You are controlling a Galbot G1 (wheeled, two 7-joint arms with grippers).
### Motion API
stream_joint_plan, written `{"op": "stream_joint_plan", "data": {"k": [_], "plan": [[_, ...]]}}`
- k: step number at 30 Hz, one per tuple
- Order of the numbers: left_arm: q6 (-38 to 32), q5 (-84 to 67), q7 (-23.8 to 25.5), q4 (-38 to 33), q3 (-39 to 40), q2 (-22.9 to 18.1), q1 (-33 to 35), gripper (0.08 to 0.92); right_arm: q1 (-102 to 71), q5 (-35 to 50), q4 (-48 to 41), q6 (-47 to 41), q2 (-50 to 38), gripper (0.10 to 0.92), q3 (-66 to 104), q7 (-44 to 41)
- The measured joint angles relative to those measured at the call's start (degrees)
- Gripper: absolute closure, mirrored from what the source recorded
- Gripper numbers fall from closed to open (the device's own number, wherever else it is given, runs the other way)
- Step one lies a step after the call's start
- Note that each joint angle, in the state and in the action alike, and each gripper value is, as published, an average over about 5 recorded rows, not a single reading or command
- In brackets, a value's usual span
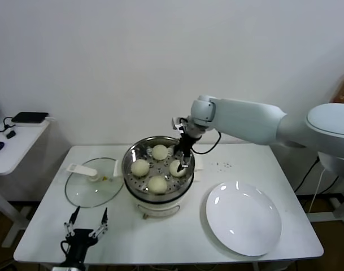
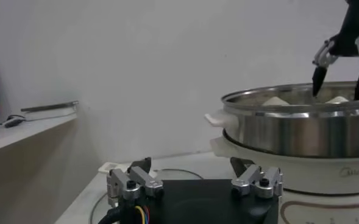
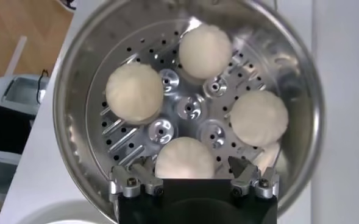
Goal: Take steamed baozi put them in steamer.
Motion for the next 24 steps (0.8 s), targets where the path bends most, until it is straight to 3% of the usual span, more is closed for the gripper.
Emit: {"op": "stream_joint_plan", "data": {"k": [12, 24], "plan": [[1.01, 0.1, 1.28, -1.52, -0.24, -0.12, -0.64, 0.177, 2.45, 1.19, 5.36, 1.4, -6.47, 0.203, 4.27, 3.79], [0.98, -0.21, 2.72, -4.15, -0.15, -0.86, -0.09, 0.177, -7.5, -2.51, 19.56, 4.49, -22.88, 0.203, 19.97, 21.64]]}}
